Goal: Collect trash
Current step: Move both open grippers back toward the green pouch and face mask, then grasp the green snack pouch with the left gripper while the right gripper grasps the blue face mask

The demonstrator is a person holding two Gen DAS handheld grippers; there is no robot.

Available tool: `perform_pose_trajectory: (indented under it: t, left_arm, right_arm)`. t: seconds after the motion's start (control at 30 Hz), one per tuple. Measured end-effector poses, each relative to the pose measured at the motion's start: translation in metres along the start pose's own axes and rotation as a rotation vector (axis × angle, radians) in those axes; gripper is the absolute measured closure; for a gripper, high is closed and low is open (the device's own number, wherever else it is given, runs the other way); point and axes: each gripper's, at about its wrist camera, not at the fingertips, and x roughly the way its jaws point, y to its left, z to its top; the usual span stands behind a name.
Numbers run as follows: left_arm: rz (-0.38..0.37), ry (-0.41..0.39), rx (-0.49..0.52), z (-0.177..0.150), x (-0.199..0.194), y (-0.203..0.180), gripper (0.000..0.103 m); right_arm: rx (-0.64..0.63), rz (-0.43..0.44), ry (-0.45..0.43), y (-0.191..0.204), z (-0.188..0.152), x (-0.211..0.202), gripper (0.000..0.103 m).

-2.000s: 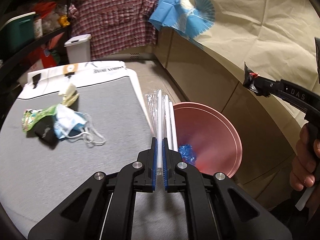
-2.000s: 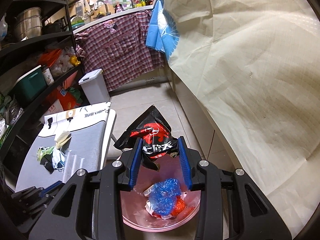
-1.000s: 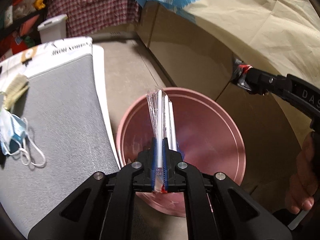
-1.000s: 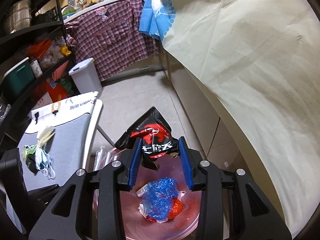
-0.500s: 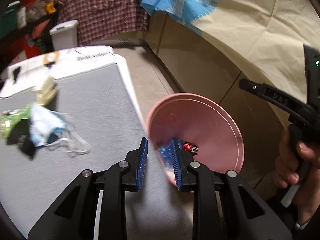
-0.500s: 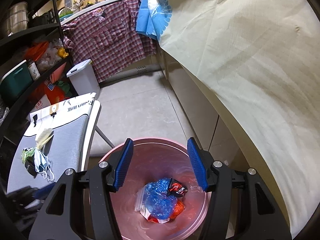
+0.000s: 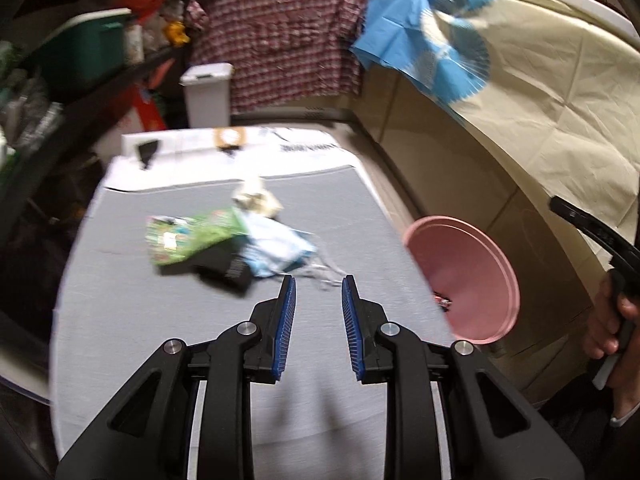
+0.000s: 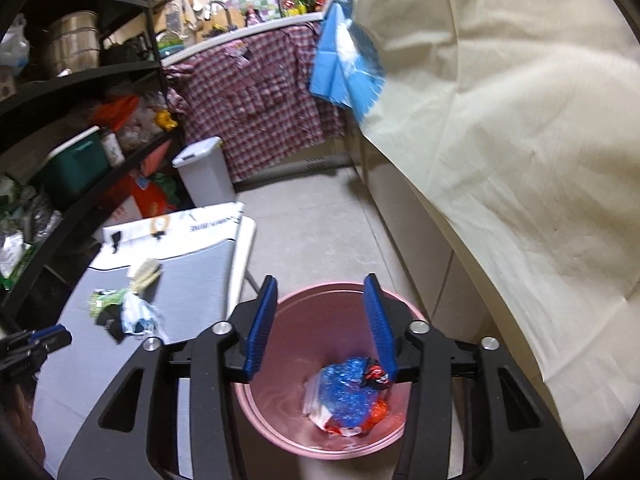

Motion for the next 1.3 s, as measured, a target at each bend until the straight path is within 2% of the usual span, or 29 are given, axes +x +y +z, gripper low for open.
perform_pose_trajectory:
  t: [0.2,0.3,0.47,0.77,0.93,1.13,1.2,1.3]
  left_arm:
    - [0.067,-0.056,0.018,0.018,-0.030,0.052,0.079]
    - [0.081,-0.094,-0.018,0.017,-0.034,0.081,0.079]
    - [0.079,-0.083,-0.146,0.009,-0.012,0.118,0.080]
    - [0.075,-0.070,-0.151,0.007,0.027,0.148,0.080]
    - [0.071,-0.057,-0.145,0.011,0.052,0.151,0.080]
    - [0.044,-0.045,-0.189,0.015,0.077,0.162,0.079]
    - [0.038,-0.034,-0.213,0.017,0.086,0.166,0.070]
    - [0.026,-0.027,-0.255,0.020,0.096,0.173,0.064]
  right_arm:
    - [-0.006,0.072,0.009,0.034,-0.003,0.005,0.080]
    - [-0.018,0.132,0.022,0.062,-0.011,0.016,0.084]
    - [-0.091,0.227,0.052,0.113,-0.023,0.043,0.085]
    - [-0.180,0.295,0.135,0.164,-0.035,0.097,0.084]
    - [-0.200,0.325,0.190,0.181,-0.037,0.126,0.066]
    - [-0.241,0.361,0.234,0.205,-0.044,0.155,0.053]
    - [-0.238,0.366,0.258,0.209,-0.047,0.166,0.048]
    - [-0.221,0.381,0.309,0.213,-0.053,0.185,0.047]
